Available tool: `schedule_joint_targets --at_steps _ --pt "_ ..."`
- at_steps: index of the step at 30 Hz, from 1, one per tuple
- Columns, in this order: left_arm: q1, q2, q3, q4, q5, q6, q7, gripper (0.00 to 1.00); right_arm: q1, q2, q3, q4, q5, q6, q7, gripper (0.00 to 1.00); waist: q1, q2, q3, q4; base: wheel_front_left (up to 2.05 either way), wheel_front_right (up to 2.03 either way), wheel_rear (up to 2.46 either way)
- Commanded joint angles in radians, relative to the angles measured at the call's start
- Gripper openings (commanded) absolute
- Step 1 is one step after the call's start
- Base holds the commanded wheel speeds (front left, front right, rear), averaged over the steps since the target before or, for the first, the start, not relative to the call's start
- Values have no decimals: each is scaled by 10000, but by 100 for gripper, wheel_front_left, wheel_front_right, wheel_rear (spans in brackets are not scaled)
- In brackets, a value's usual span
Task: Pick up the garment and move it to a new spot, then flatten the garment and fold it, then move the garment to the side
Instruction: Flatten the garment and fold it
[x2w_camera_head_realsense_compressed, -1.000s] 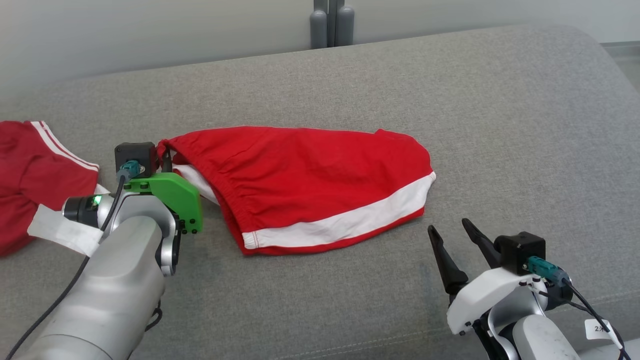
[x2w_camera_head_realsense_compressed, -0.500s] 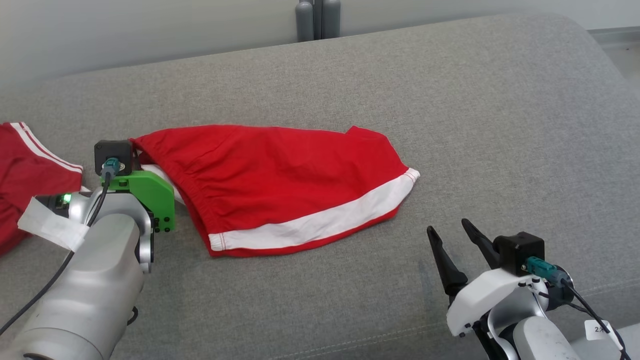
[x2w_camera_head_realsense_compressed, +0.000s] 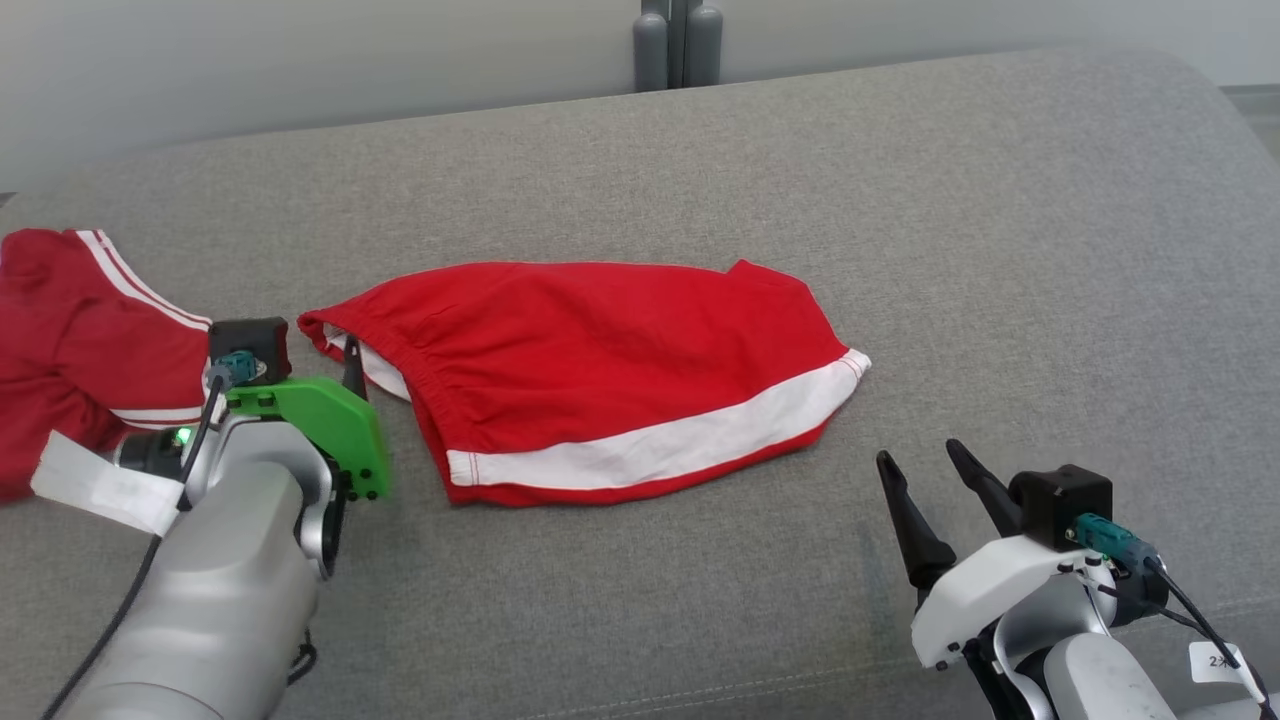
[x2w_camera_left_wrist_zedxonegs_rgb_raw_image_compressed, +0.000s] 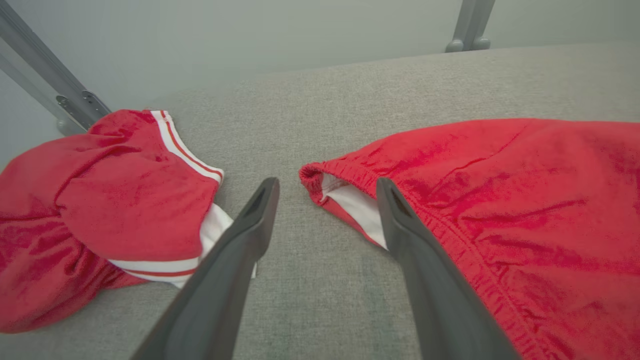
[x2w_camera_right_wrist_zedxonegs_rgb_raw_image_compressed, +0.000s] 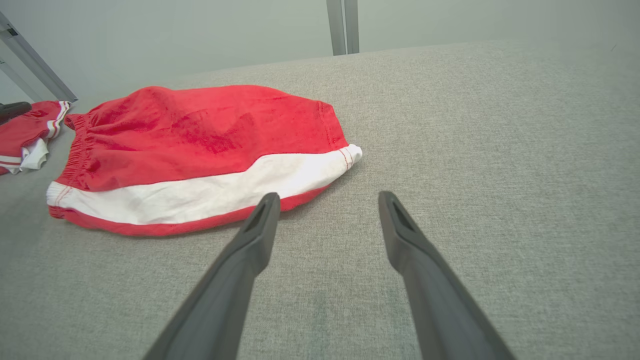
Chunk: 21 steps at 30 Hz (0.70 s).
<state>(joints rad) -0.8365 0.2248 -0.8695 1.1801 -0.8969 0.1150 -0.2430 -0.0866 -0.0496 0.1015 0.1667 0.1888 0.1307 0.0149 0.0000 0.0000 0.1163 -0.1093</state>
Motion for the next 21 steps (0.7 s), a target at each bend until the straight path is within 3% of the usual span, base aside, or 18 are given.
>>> schedule_joint_targets --at_steps 1,6,14,17,21 --pt "210 -125 78 -73 -196 -103 -19 100 112 -19 -56 10 -14 1 -62 100 0 0 -175 177 0 0 0" --pt "808 -468 589 -1018 -486 -521 -216 100 203 -28 -560 -38 27 -1 -201 100 0 0 -531 428 0 0 0" --pt "3329 -178 3637 -5892 971 572 -209 100 304 -23 -1067 14 127 -1 -383 100 0 0 -1075 781 0 0 0" --pt "4677 -414 4798 -7525 1621 696 -207 100 357 -16 -1197 120 360 1 -547 100 0 0 -1218 900 0 0 0" --pt "5962 -804 5796 -8905 2328 474 -210 100 278 -16 -1148 257 702 1 -893 100 0 0 -1366 1048 0 0 0"
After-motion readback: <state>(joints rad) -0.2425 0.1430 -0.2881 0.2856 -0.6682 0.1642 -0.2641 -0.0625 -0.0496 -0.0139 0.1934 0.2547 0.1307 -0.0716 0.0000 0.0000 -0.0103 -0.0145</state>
